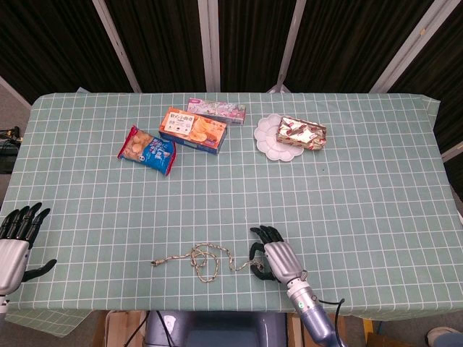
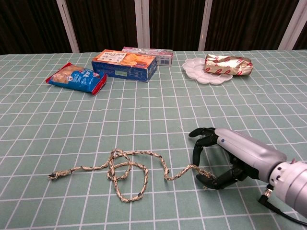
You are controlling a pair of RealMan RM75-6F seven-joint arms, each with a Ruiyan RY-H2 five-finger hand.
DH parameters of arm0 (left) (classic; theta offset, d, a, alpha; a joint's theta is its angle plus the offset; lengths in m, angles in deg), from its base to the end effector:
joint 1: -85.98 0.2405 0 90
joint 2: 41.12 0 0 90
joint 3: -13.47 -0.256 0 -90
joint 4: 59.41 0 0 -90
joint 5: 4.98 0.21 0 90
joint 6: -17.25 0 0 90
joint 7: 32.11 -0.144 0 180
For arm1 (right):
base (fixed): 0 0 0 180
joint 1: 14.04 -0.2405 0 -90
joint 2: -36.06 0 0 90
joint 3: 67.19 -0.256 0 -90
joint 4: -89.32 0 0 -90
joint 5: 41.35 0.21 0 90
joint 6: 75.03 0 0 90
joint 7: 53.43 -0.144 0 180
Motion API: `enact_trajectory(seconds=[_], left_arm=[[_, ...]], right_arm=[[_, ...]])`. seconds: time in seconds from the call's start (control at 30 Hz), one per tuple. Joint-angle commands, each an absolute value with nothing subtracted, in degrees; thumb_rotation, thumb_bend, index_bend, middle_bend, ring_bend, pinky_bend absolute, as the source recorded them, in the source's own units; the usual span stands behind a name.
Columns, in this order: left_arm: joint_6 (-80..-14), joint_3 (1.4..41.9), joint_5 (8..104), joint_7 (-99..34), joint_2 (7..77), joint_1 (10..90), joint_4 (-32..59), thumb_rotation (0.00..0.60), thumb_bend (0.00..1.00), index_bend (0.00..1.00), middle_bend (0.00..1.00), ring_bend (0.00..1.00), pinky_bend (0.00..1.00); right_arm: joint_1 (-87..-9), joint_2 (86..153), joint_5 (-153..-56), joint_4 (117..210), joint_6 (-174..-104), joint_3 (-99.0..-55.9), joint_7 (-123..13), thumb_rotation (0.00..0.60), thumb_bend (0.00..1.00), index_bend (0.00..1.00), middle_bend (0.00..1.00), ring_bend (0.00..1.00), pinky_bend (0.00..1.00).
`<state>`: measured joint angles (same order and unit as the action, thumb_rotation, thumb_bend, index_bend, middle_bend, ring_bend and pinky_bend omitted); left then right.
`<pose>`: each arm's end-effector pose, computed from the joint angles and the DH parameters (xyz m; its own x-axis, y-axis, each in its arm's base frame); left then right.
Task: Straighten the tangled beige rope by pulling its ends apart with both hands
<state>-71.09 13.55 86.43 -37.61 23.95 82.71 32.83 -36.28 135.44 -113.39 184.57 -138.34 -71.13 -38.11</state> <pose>-0.3027 0.1617 0.1496 0.4735 -0.0019 0.8808 0.8781 -0.0774 -0.4723 -0.1530 -0.2151 -0.0681 0.0630 -0.4417 0.8949 -0.9812 -0.1914 -0.0254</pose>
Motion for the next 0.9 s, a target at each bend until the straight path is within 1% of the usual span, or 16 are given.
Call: enact_trajectory(seconds=[0.03, 0.23, 0.73, 0.9], left_arm=[[-71.1, 13.5, 86.4, -37.6, 24.0, 82.7, 32.9, 0.6, 0.03, 0.0, 0.0, 0.0, 0.0], [-71.1, 13.5, 86.5, -37.7, 24.0, 82.7, 32.9, 0.6, 0.03, 0.0, 0.0, 0.0, 0.0], [-71.3, 13.5, 86.6, -37.6, 23.9, 82.7, 33.0, 0.6, 0.03, 0.0, 0.0, 0.0, 0.0], [-71.3, 13.5, 86.7, -37.6, 23.9, 82.7, 33.0, 0.6, 0.03, 0.0, 0.0, 0.0, 0.0]], right_arm=[[-36.3, 135.4, -113.2, 184.6, -138.4, -71.1, -37.9, 0.6, 0.37, 0.55, 0.15, 0.0, 0.0], [-36.3, 135.3, -112.6, 184.5, -138.4, -71.0, -37.6, 0.6, 0.4, 0.55, 0.15, 0.0, 0.0], [-36.2, 134.9, -111.9, 185.1, -138.9, -70.7, -36.9, 0.6, 0.41, 0.55, 0.16, 0.0, 0.0], [-36.1, 134.4, -111.9, 185.7, -139.1, -70.6, -36.7, 0.6, 0.49, 0.55, 0.17, 0.0, 0.0]])
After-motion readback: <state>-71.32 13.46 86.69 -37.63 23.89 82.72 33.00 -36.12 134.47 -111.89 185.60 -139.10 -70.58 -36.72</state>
